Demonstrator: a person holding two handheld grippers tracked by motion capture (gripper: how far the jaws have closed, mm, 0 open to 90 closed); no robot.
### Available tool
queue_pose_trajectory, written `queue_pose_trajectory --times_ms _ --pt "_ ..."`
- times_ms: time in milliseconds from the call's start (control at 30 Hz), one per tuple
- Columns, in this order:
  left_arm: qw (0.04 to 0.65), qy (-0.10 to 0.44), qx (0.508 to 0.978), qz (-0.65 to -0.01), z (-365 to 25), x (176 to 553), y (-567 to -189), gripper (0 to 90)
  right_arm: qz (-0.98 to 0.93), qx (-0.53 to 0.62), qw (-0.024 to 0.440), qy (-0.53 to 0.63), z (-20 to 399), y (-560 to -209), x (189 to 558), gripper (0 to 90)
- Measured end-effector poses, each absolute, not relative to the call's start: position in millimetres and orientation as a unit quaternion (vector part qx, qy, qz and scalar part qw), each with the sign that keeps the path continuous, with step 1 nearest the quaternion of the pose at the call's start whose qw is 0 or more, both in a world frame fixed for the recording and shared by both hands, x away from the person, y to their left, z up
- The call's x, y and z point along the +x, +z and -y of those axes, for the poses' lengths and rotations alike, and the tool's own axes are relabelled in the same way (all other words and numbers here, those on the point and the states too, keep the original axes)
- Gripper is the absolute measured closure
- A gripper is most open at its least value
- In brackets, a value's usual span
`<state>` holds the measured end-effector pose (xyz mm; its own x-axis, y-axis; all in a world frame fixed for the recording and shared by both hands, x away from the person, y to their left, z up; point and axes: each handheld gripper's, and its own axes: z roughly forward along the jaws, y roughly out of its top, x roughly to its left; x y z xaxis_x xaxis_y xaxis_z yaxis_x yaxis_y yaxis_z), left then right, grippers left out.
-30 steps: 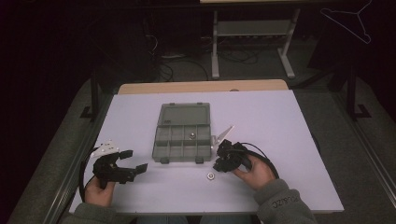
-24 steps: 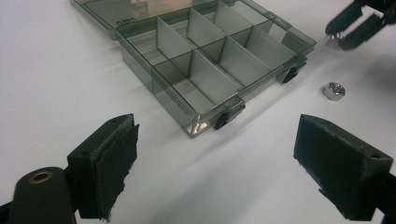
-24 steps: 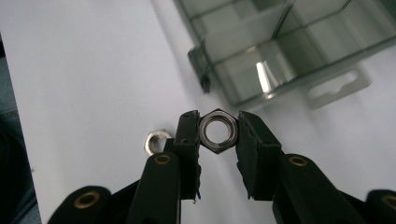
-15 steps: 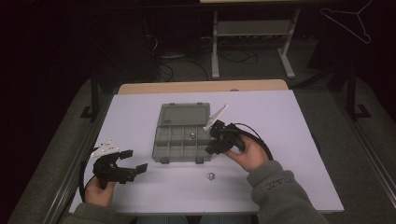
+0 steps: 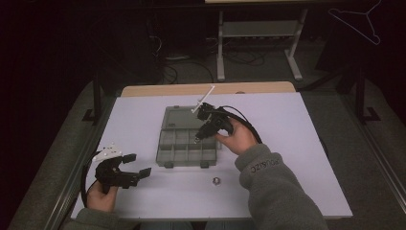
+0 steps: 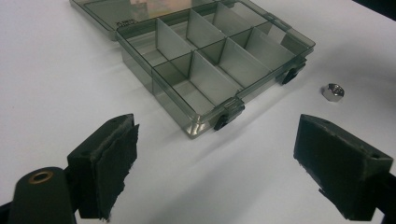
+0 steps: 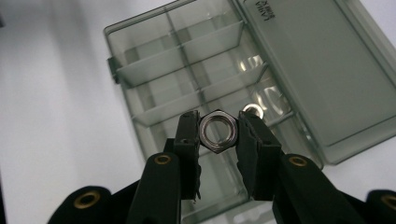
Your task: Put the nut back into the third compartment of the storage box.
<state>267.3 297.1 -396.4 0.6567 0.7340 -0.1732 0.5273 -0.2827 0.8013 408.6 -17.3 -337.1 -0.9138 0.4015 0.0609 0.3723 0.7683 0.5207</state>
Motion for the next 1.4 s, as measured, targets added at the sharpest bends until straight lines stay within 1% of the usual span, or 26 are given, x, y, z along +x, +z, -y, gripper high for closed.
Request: queue_pose_trajectory --times_ms 233,533,867,1233,1400 --pt "0.447 0.115 0.794 -0.396 -297 268 -396 12.8 -0.940 0.215 0.019 0.264 2 -343 424 69.3" --pt "0.450 0.114 0.792 -0.398 -297 268 -396 12.8 -0.937 0.249 0.004 0.246 -8 -369 445 69.3" --pt "0.450 0.113 0.792 -0.397 -297 268 -396 12.8 -0.939 0.263 -0.009 0.223 -14 -388 451 69.3" --pt "0.451 0.113 0.791 -0.397 -297 268 -396 12.8 -0.939 0.264 -0.018 0.221 -17 -395 450 69.1" --pt "0.452 0.112 0.790 -0.399 -296 268 -396 12.8 -0.933 0.269 -0.017 0.239 -12 -399 449 67.2"
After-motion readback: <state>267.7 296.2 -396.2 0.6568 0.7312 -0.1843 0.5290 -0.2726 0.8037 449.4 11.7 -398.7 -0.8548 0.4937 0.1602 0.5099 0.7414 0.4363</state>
